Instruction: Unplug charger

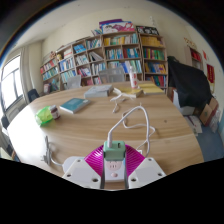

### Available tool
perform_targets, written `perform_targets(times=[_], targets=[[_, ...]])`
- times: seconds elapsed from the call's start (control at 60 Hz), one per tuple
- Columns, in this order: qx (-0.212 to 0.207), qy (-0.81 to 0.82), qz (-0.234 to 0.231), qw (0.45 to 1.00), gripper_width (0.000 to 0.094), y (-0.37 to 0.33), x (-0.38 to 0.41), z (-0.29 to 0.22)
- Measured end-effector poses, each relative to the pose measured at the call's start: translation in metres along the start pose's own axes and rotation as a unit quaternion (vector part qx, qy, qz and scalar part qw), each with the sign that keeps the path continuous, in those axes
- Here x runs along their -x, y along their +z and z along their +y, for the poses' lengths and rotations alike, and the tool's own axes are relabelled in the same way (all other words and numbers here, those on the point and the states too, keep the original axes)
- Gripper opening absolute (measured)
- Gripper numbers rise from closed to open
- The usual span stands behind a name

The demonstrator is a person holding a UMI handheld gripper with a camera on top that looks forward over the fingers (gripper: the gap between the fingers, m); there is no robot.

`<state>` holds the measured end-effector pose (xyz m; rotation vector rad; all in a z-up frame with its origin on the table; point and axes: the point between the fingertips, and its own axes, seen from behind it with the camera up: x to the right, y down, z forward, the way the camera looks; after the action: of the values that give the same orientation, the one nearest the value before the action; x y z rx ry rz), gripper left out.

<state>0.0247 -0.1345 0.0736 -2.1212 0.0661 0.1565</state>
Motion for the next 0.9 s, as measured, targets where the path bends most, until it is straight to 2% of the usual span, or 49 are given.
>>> perform_targets(times=[0.05,0.1,0.183,0.233,0.3,0.517,0.617,0.7,0.817,0.9], targets=[[-0.047,-0.006,0.006,0.999,0.0260,-0.011,-0.004,-0.038],[-0.071,0.000,-0.005,0.997,0.0260,-0.026,-0.009,-0.073],[-0.093,0.006,0.002,0.996,0.0259,-0.041,-0.030,-0.104],[-0.095,-0.014,0.020,0.995,0.0260,-0.044,-0.050,-0.103],[-0.067,-0.033,0.038,0.996,0.0260,-0.048,-0.073,-0.092],[0.089,-0.038,0.076,0.992,0.0261,-0.043,-0.129,0.033],[0.131,-0.047,0.081,0.987,0.0268,-0.037,-0.138,0.070],[0.153,-0.046,0.090,0.983,0.0287,-0.032,-0.143,0.084],[0.162,-0.042,0.107,0.980,0.0337,-0.024,-0.149,0.083],[0.162,-0.026,0.114,0.980,0.0417,-0.022,-0.147,0.076]])
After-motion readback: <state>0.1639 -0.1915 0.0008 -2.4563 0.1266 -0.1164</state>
